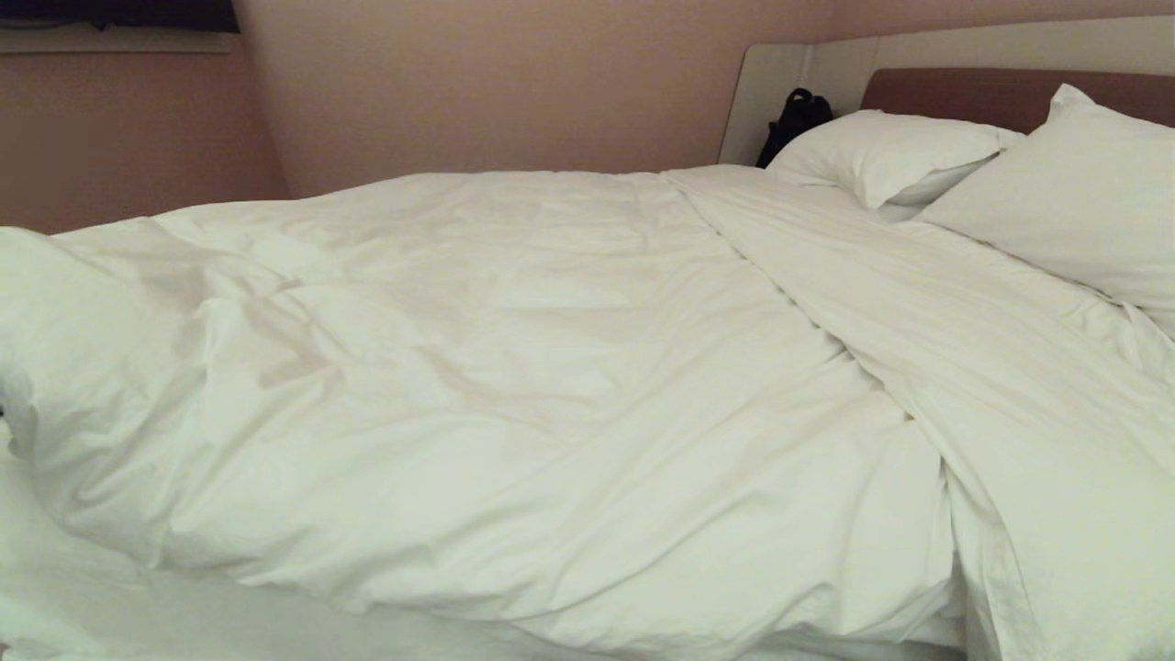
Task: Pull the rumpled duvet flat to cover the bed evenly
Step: Flatten the corners of the folded blanket
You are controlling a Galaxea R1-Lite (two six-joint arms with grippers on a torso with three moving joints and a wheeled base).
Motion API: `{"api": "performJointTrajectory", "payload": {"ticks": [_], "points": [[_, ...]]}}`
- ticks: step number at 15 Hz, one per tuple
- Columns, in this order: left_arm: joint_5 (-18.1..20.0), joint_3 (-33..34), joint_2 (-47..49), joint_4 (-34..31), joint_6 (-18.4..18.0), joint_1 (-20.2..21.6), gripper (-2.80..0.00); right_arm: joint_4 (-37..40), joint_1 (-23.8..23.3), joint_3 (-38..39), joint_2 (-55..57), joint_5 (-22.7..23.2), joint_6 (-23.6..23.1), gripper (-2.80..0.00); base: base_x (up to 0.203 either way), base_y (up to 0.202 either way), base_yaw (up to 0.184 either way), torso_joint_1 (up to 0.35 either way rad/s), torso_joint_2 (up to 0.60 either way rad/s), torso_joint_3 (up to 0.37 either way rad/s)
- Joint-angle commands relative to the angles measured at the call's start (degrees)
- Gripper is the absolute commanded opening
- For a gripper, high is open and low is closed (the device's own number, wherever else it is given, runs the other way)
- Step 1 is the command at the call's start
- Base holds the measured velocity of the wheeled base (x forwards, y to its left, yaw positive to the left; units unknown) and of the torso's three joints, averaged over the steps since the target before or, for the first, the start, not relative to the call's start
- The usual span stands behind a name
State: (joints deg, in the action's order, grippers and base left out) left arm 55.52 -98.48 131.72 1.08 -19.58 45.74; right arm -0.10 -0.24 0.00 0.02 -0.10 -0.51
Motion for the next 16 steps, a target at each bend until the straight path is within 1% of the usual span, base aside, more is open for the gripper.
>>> {"api": "performJointTrajectory", "payload": {"ticks": [1, 5, 8, 10, 14, 16], "points": [[-0.99, -3.28, 2.97, 0.06, 0.66, -1.18, 0.0, 0.01, -0.02, 0.0, -0.02, 0.01, -0.02, -2.8, 0.0, 0.0, 0.0, 0.0, 0.0, 0.0], [-1.29, -4.18, 3.72, 0.06, 0.24, -0.44, 0.0, 0.01, -0.02, 0.0, -0.02, 0.01, -0.02, -2.8, 0.0, 0.0, 0.0, 0.0, 0.0, 0.0], [-1.06, -5.56, 6.06, 0.06, 0.27, -0.3, 0.0, 0.01, 0.06, 0.0, -0.02, 0.01, -0.02, -2.8, 0.0, 0.0, 0.0, 0.0, 0.0, 0.0], [-0.59, -6.27, 7.23, 0.06, 0.9, -0.39, 0.0, 0.01, 0.06, 0.0, -0.02, 0.01, -0.02, -2.8, 0.0, 0.0, 0.0, 0.0, 0.0, 0.0], [-1.44, -8.61, 10.19, 0.06, 1.77, -2.8, 0.0, 0.01, -0.02, 0.0, -0.02, 0.01, -0.02, -2.8, 0.0, 0.0, 0.0, 0.0, 0.0, 0.0], [-2.85, -9.72, 11.3, 0.06, 2.35, -3.86, 0.0, 0.01, -0.02, 0.0, -0.02, 0.01, -0.02, -2.8, 0.0, 0.0, 0.0, 0.0, 0.0, 0.0]]}}
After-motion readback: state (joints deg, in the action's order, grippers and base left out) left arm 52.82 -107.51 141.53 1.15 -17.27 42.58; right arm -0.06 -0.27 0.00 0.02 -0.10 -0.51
